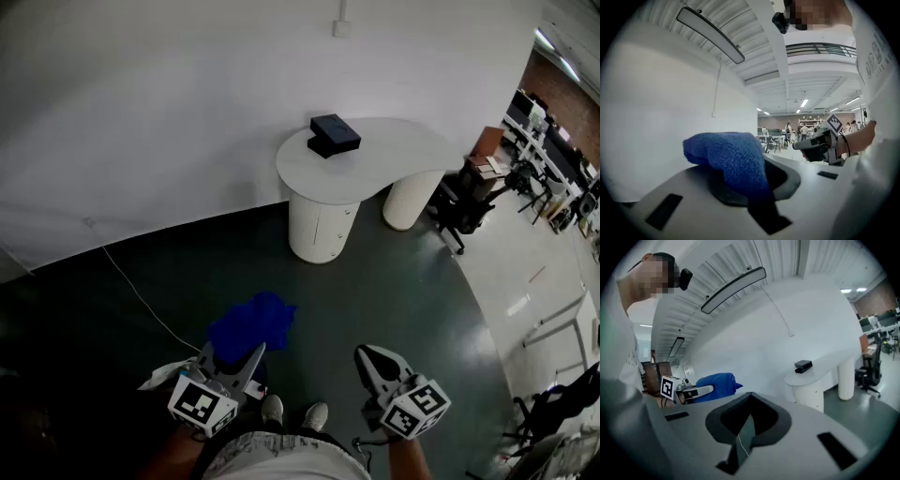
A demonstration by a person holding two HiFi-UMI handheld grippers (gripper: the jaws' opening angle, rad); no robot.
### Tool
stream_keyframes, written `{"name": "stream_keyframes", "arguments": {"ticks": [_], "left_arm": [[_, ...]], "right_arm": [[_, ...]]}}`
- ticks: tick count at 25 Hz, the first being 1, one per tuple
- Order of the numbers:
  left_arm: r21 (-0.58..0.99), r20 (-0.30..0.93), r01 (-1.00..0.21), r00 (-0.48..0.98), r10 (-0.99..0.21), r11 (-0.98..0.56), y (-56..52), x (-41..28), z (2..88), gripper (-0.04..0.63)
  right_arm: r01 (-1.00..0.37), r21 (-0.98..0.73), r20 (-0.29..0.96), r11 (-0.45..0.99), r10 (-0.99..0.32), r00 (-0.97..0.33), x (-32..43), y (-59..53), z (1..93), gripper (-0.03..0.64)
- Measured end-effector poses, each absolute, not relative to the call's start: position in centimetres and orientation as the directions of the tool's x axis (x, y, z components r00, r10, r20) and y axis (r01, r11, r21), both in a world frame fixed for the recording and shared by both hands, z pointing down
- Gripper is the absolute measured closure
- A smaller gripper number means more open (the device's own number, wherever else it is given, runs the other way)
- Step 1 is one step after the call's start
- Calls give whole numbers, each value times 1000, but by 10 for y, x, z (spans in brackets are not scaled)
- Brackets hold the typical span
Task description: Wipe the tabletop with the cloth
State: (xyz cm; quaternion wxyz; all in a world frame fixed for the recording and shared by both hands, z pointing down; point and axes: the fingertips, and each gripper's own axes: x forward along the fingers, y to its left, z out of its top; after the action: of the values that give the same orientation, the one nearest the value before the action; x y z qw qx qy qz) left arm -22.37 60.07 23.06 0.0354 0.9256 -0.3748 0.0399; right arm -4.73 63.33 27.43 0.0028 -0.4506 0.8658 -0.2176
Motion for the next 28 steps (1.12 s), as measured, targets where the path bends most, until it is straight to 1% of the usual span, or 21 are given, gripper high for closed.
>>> {"name": "stream_keyframes", "arguments": {"ticks": [7, 16, 28], "left_arm": [[39, 125, -705, 706, -697, -708, 600, -221, 241, 518], [30, 125, -711, 700, -703, -702, 597, -210, 240, 518], [29, 137, -741, 668, -732, -671, 595, -178, 248, 518]], "right_arm": [[-775, -397, 186, 492, -783, -593, -39, 632, 277, 611], [-784, -403, 185, 472, -797, -575, -23, 624, 278, 611], [-759, -426, 206, 492, -764, -611, 11, 619, 295, 611]]}}
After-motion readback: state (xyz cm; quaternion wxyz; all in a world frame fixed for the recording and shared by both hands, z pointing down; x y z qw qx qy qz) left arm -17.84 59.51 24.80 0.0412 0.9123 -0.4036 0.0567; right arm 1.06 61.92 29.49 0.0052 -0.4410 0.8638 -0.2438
